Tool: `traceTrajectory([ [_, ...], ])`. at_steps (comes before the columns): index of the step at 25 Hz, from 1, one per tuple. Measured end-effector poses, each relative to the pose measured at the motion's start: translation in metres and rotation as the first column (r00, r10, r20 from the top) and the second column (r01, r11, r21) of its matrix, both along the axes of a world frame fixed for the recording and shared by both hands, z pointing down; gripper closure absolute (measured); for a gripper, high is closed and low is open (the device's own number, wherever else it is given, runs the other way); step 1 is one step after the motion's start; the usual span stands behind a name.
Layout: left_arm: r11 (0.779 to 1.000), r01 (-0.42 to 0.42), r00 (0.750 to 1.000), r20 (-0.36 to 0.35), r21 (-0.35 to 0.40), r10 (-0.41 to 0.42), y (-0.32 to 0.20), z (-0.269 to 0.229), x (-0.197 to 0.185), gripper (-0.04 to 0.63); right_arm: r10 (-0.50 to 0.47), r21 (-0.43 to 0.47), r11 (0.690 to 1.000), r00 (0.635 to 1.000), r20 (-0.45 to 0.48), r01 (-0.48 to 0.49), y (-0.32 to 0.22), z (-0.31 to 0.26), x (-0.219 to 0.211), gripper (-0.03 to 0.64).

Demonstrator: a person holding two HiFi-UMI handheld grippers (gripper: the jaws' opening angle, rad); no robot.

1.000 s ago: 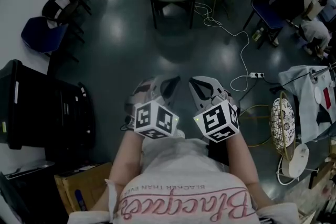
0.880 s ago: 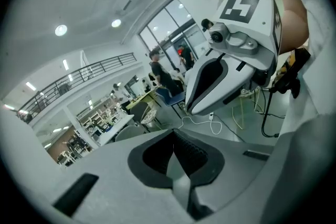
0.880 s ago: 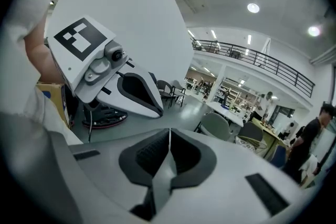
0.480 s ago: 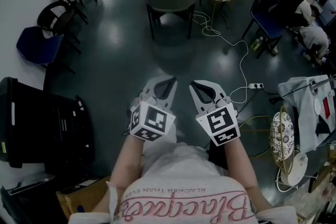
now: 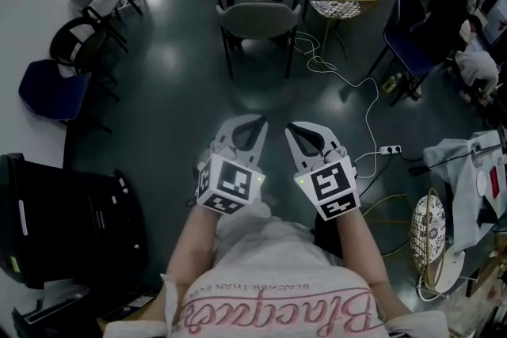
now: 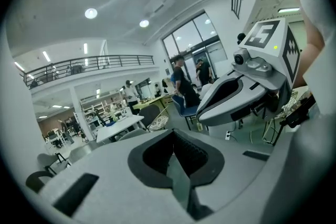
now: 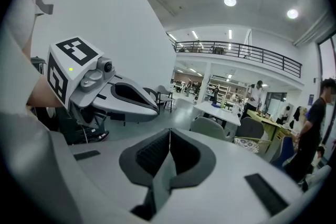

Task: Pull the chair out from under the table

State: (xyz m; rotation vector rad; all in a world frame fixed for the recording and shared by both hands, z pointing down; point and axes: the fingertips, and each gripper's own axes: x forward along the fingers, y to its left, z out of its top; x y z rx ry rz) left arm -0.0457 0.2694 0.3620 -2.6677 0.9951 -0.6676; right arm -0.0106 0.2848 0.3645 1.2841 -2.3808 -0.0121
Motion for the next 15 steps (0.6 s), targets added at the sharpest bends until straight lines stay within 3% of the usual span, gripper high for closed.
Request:
traceTrajectory([
  [11, 1.000, -0.011, 1.000, 0.014, 0.008, 0.011, -0.130, 0.002, -0.031, 0.591, 0.029, 0.021, 0.999, 1.000, 0.003, -0.029, -0.132, -0.002, -0.028, 0.611],
  [15, 0.999, 0.044, 0.998, -0.048, -0.020, -0.045, -0.164, 0.002, -0.046, 0.591, 0.113, 0.012, 0.993, 0.990, 0.085, -0.114, -0.168, -0.006, -0.026, 0.611],
])
